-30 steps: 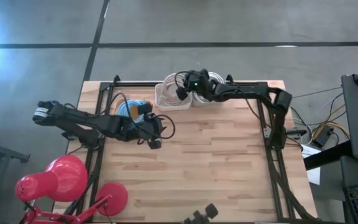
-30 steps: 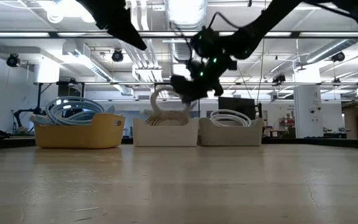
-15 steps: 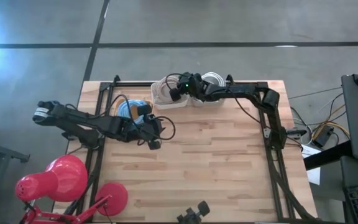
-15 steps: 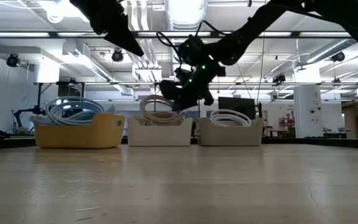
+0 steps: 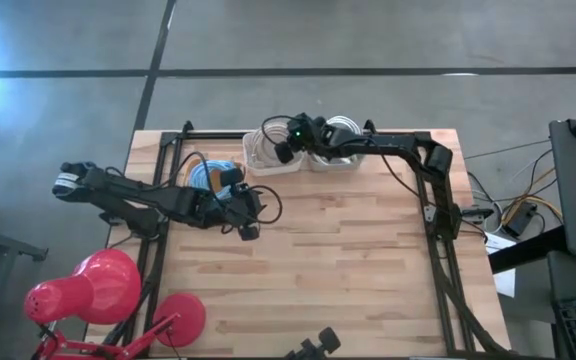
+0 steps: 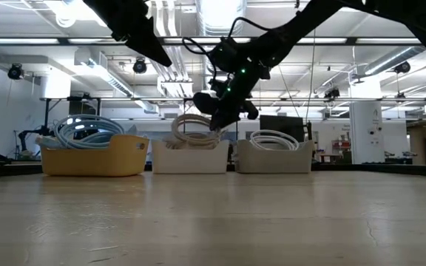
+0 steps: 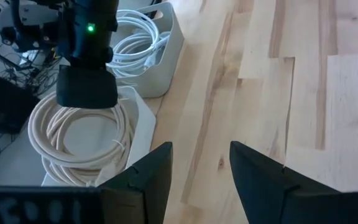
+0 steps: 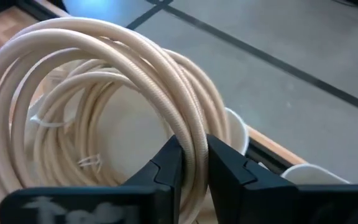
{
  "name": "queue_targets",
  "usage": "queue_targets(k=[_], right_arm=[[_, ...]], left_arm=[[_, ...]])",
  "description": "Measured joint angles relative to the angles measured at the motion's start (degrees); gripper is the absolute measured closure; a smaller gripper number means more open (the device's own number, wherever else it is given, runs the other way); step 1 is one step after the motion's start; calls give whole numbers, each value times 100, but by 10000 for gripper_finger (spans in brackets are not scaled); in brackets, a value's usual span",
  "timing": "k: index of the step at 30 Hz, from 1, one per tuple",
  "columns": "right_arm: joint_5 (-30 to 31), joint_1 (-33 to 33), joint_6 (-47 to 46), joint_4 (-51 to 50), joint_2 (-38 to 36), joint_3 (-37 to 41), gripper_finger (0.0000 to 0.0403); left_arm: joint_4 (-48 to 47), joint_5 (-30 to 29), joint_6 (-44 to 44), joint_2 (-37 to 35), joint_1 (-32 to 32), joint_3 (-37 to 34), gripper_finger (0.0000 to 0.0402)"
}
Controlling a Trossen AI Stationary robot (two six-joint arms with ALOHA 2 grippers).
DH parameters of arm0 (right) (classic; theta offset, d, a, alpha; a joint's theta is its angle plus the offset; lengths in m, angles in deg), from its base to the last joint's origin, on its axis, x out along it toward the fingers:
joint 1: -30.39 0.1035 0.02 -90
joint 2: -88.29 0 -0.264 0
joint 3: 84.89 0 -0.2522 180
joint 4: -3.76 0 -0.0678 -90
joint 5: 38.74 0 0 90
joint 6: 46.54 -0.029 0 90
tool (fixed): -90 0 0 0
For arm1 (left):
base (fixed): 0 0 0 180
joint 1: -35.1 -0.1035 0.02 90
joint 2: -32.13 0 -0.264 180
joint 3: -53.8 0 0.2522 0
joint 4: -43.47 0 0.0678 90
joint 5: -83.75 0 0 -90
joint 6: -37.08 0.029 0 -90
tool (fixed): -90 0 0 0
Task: Sort HDMI cables
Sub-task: Put the brown HDMI cable into the white bin, then return to Home Position
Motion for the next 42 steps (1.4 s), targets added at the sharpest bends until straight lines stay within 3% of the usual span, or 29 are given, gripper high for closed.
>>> queue_targets(k=[15,20,25,31,34,37,42], right_arm=[[-53,37,280,17,0,-9,261],[-1001,127,516,28,-67,-74,244],[-1138,330,908,0,-264,-62,233],[-1141,345,1019,-183,-687,-16,225],[-797,323,1152,-296,-859,24,223],[-495,305,1301,-721,-904,39,223],[-662,463,1379,-1694,-1166,44,223]], left_arm=[[2,-1,-180,0,0,0,225],[3,1,-333,0,0,0,225],[-7,5,-658,-43,0,0,225],[-6,3,-812,-455,0,0,225],[-20,2,-817,-735,1,0,225],[-27,1,-827,-1017,2,-70,225],[-78,3,-916,-1562,2,-332,225]])
